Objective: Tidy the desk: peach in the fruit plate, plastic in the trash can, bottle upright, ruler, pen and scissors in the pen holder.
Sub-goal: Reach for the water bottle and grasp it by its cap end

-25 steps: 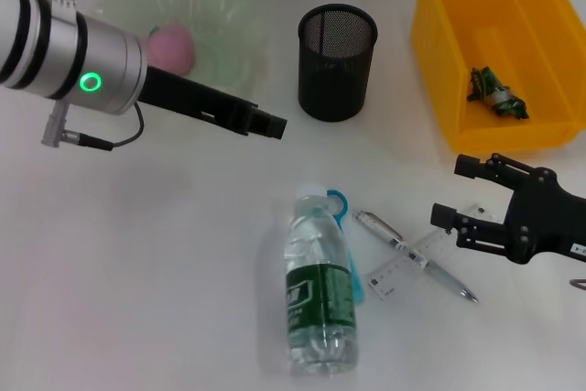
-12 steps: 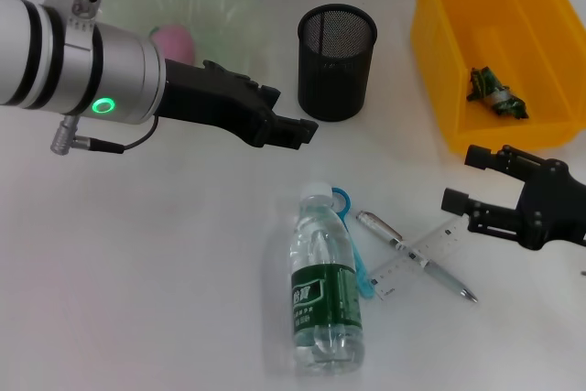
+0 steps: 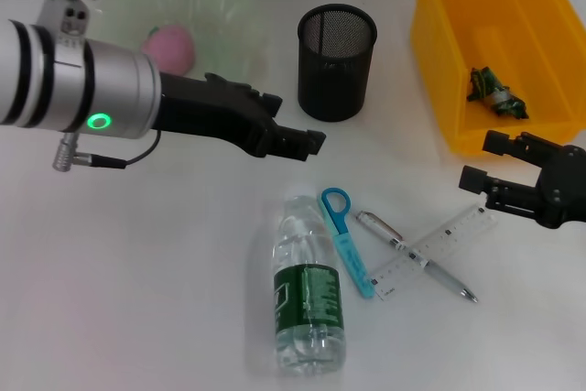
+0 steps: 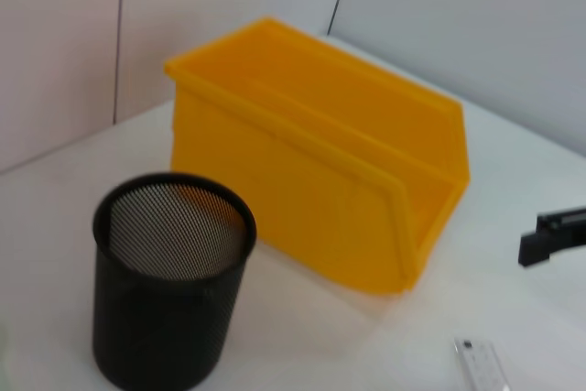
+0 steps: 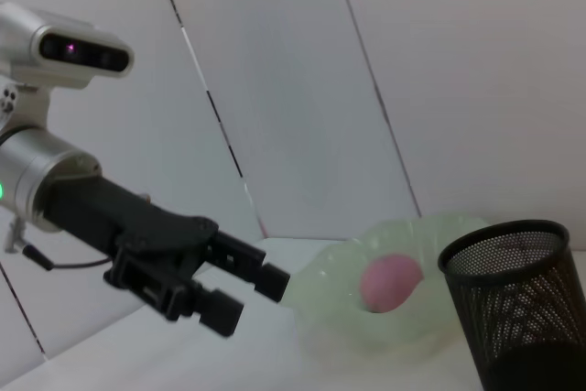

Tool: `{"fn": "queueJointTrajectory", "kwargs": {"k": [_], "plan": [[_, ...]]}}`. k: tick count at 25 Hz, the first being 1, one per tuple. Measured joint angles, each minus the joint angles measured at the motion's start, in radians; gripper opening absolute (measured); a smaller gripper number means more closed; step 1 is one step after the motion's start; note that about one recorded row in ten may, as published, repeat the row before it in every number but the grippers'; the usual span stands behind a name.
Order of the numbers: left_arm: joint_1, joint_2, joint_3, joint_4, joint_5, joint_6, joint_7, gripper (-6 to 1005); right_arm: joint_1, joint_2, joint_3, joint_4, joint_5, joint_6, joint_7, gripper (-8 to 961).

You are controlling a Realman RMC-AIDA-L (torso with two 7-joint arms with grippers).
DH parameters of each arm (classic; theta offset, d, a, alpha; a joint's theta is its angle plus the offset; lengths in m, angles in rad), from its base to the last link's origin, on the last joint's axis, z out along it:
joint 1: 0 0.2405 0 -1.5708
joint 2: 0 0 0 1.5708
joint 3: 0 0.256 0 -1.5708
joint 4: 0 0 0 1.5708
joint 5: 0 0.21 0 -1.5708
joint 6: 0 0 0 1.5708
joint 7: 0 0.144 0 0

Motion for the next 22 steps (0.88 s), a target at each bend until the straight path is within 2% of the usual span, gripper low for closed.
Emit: {"fn": "queueJointTrajectory", "kwargs": {"k": [4,9,12,15,22], "plan": [[-0.024,-0.003,0.043,-0.013,0.043,-0.007,-0.026,782,-0.004,-0.005,0.016,-0.001,-0.007,0.000,0.025,820],[-0.120,-0.005,0.075,-0.084,0.202,0.013,-0.258,781,-0.008,-0.005,0.043,-0.002,-0.029,0.000,0.031,820],[-0.138,-0.008,0.129,-0.060,0.296,0.021,-0.360,781,-0.012,-0.003,0.044,0.000,-0.029,0.001,0.031,820],[-0.159,-0.009,0.149,-0.059,0.326,0.037,-0.426,780,-0.015,-0.002,0.044,0.003,-0.032,0.002,0.030,820],[-0.226,-0.012,0.117,-0.168,0.305,0.082,-0.453,778,-0.010,0.001,0.044,0.003,-0.055,0.008,0.031,820]]}}
